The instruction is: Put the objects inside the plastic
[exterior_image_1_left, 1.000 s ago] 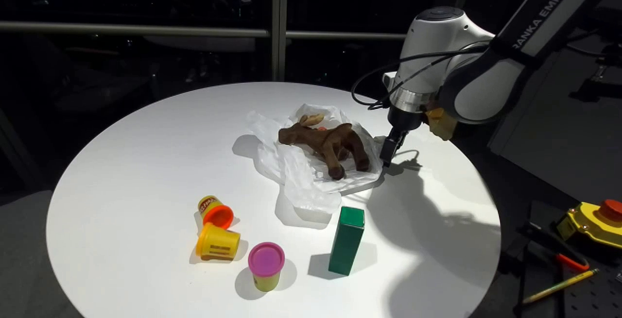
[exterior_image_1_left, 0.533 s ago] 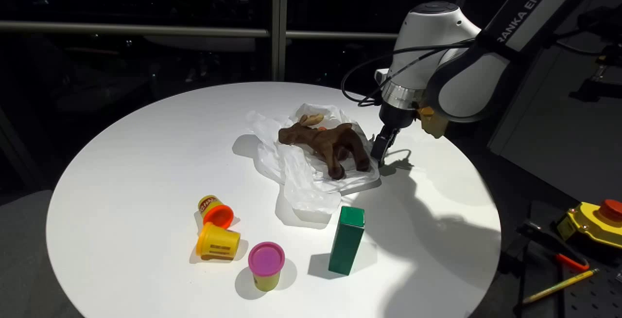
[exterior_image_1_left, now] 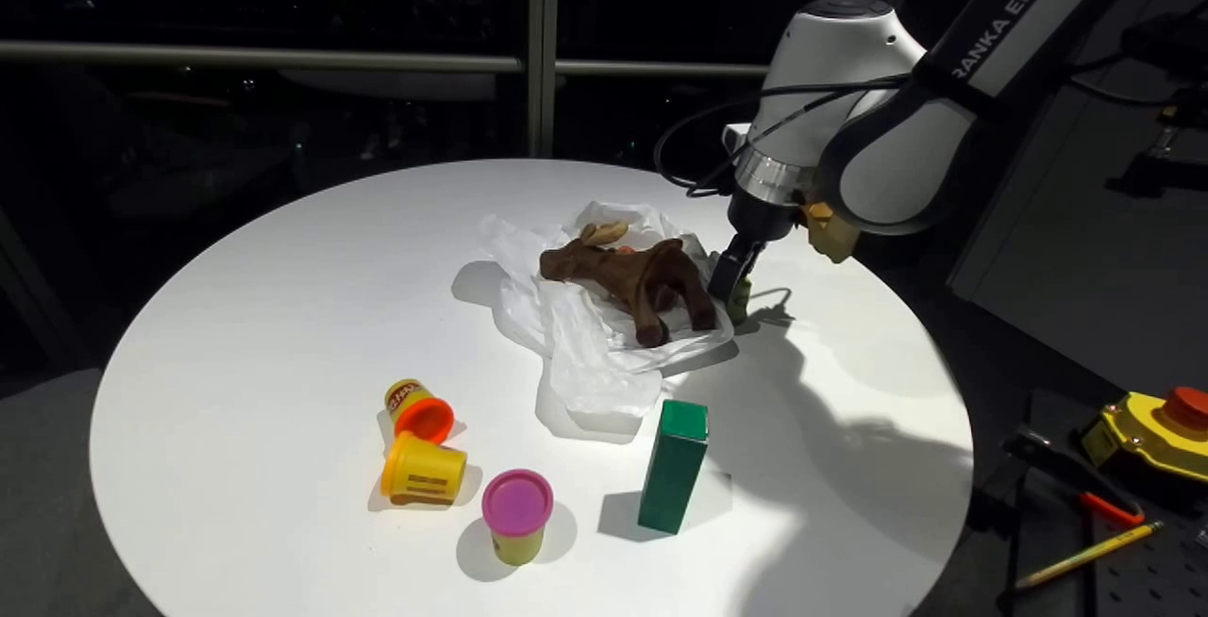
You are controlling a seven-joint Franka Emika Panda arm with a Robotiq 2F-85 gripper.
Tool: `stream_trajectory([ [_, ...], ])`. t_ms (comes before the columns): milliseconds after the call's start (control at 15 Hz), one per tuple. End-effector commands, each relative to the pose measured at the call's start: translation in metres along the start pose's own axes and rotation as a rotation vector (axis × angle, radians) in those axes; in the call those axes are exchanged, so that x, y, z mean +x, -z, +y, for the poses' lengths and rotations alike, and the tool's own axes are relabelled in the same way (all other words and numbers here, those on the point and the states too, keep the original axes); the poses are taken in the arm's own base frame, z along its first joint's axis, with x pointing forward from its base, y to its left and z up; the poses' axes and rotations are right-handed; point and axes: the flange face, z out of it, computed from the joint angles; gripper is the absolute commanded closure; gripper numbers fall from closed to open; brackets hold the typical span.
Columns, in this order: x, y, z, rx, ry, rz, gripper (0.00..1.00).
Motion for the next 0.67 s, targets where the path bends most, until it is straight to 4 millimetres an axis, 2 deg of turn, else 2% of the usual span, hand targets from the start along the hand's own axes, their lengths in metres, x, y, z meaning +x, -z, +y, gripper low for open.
stream_trajectory([
  [0,0.01,-0.002,0.004,-0.013,0.006,0.039,0.32],
  [200,0.004,-0.004,0.001,-0.001,0.014,0.018,0.58],
  [400,-0.002,-0.003,-0.001,0.007,0.019,0.0,0.79],
  [600,-0.006,0.003,0.006,0.0,-0.004,-0.023,0.82],
])
